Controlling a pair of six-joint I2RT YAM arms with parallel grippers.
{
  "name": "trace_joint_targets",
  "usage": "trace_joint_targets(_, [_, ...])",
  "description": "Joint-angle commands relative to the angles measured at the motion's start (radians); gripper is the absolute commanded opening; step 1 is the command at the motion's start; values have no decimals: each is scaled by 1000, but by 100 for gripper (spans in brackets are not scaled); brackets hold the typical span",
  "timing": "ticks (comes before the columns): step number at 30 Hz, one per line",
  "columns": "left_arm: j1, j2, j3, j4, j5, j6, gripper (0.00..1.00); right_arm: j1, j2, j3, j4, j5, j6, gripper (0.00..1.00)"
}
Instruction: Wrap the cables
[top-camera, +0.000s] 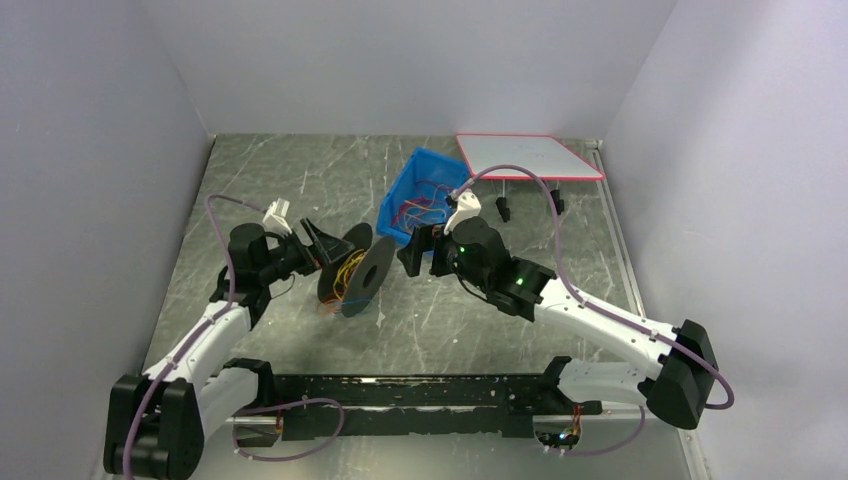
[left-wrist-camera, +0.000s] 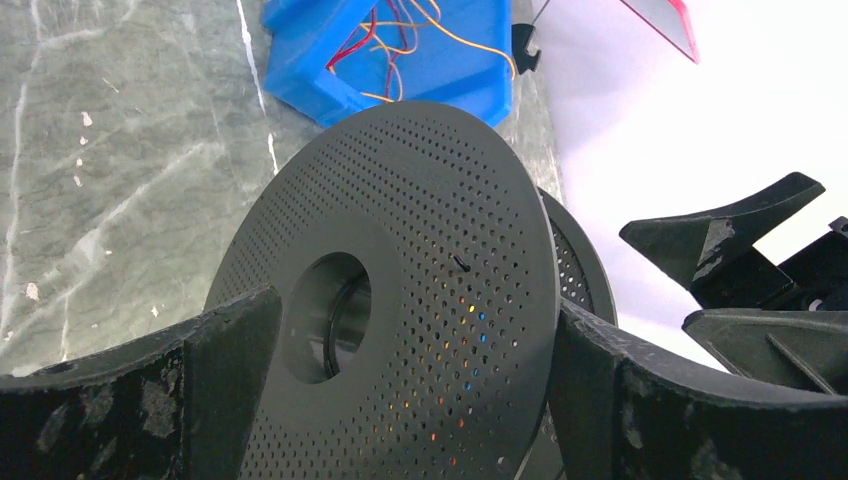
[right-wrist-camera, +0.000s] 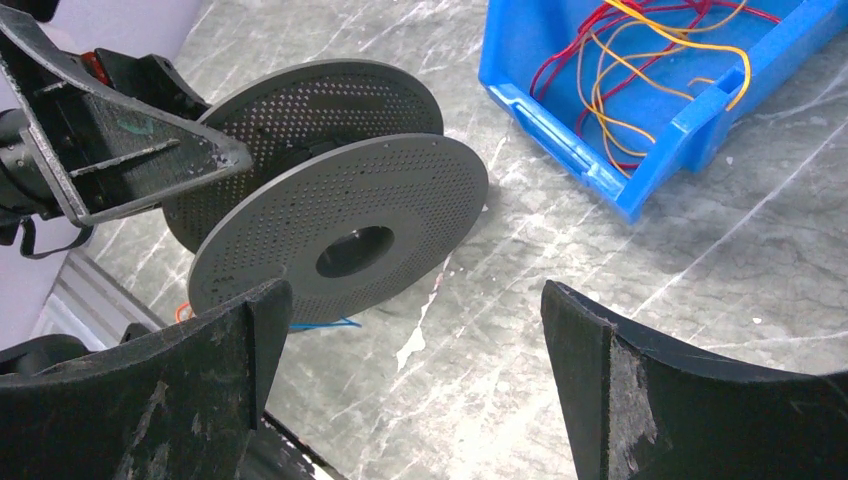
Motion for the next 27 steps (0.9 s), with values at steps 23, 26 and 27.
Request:
trace_joint_targets(23, [11, -132, 363, -660, -236, 263, 100, 51, 78, -26, 81, -137, 37, 99])
trace_joint_targets(26, [11, -152, 385, -722, -251, 293, 100, 93, 117, -54, 121, -165, 71, 97])
trace_joint_targets(27, [11, -156, 387, -736, -249, 302, 100, 104, 129, -60, 128, -171, 79, 97])
